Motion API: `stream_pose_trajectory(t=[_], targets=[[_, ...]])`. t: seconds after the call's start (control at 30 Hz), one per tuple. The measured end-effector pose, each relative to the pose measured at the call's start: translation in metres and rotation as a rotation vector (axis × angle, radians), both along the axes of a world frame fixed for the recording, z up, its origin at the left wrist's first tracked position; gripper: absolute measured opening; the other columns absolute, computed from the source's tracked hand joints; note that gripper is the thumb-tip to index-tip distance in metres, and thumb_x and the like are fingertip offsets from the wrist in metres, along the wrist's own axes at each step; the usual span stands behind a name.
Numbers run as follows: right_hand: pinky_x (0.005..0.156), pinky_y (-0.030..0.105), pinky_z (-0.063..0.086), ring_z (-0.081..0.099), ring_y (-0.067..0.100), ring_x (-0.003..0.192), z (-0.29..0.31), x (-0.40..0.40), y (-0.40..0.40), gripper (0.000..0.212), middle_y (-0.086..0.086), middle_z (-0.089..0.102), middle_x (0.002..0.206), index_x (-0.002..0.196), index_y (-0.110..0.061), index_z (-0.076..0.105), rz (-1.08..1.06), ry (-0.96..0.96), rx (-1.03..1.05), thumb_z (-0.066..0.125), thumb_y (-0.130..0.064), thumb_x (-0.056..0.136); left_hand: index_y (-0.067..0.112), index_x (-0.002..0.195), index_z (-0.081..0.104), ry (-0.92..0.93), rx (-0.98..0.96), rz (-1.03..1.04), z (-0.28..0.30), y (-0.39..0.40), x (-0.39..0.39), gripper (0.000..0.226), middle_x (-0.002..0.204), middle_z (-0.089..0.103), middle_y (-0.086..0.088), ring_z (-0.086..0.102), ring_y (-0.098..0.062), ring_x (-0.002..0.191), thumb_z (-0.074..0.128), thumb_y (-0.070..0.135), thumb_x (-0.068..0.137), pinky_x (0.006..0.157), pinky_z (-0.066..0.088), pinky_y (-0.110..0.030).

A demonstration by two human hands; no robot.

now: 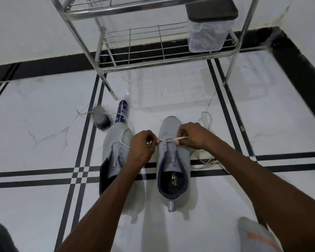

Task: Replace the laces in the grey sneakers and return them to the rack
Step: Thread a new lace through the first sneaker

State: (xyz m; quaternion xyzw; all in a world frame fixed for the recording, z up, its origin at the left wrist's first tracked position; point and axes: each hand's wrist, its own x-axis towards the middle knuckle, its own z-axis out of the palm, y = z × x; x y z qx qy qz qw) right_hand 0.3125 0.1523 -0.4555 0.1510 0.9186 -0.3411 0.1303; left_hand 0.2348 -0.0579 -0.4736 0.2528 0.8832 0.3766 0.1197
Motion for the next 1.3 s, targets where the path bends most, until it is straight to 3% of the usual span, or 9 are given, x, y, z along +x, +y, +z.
stream_pose_trajectory(t=[0.13, 0.3, 0.47, 0.63, 0.7, 0.8, 0.93, 1.1, 1.3], targets=[[0.082, 0.032, 0.051, 0.064, 0.013, 0.089, -0.001, 0.008, 0.011, 0.011, -0.002, 0.073, 0.093, 0.089, -0.02, 0.076, -0.047, -0.018, -0.206, 0.074, -0.031, 0.09, 0.009, 0.081, 0.064, -0.094, 0.062, 0.13, 0.0, 0.003, 0.006, 0.016, 0.078, 0.069, -0.002, 0.065, -0.017, 0.077, 0.072, 0.019, 0.091, 0.065, 0.047, -0.011], [0.085, 0.03, 0.048, 0.063, 0.014, 0.094, -0.012, 0.012, 0.007, 0.018, 0.004, 0.074, 0.103, 0.099, -0.015, 0.077, -0.164, -0.008, -0.335, 0.066, -0.029, 0.097, 0.008, 0.085, 0.051, -0.317, 0.134, 0.278, -0.001, 0.003, 0.007, 0.017, 0.088, 0.071, -0.014, 0.07, -0.028, 0.083, 0.06, 0.018, 0.095, 0.076, 0.06, -0.044], [0.092, 0.038, 0.051, 0.065, 0.017, 0.097, -0.021, 0.007, 0.001, 0.009, 0.002, 0.074, 0.101, 0.095, -0.016, 0.076, -0.173, 0.008, -0.274, 0.07, -0.023, 0.092, 0.008, 0.102, 0.043, -0.621, 0.426, 0.458, 0.008, 0.004, 0.01, 0.004, 0.1, 0.07, -0.026, 0.068, -0.023, 0.075, 0.04, 0.006, 0.105, 0.063, 0.058, -0.025], [0.089, 0.034, 0.051, 0.064, 0.012, 0.093, -0.018, 0.003, -0.001, 0.006, -0.002, 0.073, 0.099, 0.091, -0.023, 0.075, -0.131, 0.024, -0.236, 0.072, -0.028, 0.091, 0.018, 0.119, 0.055, -0.199, 0.157, 0.208, 0.002, 0.001, 0.001, 0.03, 0.105, 0.067, -0.001, 0.065, -0.01, 0.091, 0.071, 0.028, 0.095, 0.074, 0.054, -0.024], [0.088, 0.033, 0.051, 0.063, 0.011, 0.093, -0.018, 0.002, -0.001, 0.006, -0.003, 0.073, 0.099, 0.091, -0.024, 0.074, -0.118, 0.021, -0.226, 0.072, -0.029, 0.091, 0.021, 0.108, 0.068, -0.006, 0.069, 0.082, 0.0, 0.002, 0.0, 0.032, 0.099, 0.065, 0.005, 0.062, -0.01, 0.091, 0.081, 0.038, 0.085, 0.077, 0.051, -0.023], [0.088, 0.034, 0.051, 0.063, 0.013, 0.095, -0.018, 0.002, -0.003, 0.008, -0.003, 0.073, 0.1, 0.092, -0.022, 0.075, -0.113, 0.022, -0.192, 0.07, -0.029, 0.091, 0.016, 0.085, 0.075, -0.069, 0.015, 0.095, 0.0, 0.005, 0.004, 0.023, 0.091, 0.068, 0.001, 0.063, -0.013, 0.082, 0.083, 0.037, 0.083, 0.072, 0.048, -0.023], [0.083, 0.029, 0.05, 0.061, 0.009, 0.09, -0.018, 0.004, -0.006, 0.006, -0.005, 0.072, 0.097, 0.089, -0.022, 0.074, -0.14, 0.027, -0.177, 0.07, -0.027, 0.091, 0.014, 0.083, 0.071, -0.119, -0.045, 0.133, -0.004, 0.007, 0.009, 0.027, 0.076, 0.067, 0.003, 0.061, -0.013, 0.071, 0.072, 0.039, 0.094, 0.066, 0.046, -0.029], [0.071, 0.021, 0.049, 0.06, 0.006, 0.078, -0.017, 0.013, -0.007, 0.006, -0.007, 0.07, 0.087, 0.085, -0.019, 0.069, -0.155, 0.075, -0.183, 0.072, -0.022, 0.09, 0.023, 0.087, 0.056, -0.269, 0.094, 0.24, -0.014, 0.004, 0.012, 0.027, 0.09, 0.072, -0.003, 0.07, -0.025, 0.088, 0.052, 0.045, 0.102, 0.085, 0.058, -0.05], [0.078, 0.04, 0.056, 0.064, 0.012, 0.08, -0.018, 0.023, -0.006, 0.005, -0.004, 0.07, 0.087, 0.088, -0.017, 0.067, -0.091, 0.173, -0.144, 0.068, -0.019, 0.092, 0.016, 0.091, 0.058, -0.206, 0.157, 0.207, -0.005, 0.007, 0.013, 0.017, 0.087, 0.07, 0.002, 0.069, -0.018, 0.083, 0.062, 0.029, 0.101, 0.08, 0.057, -0.046]])
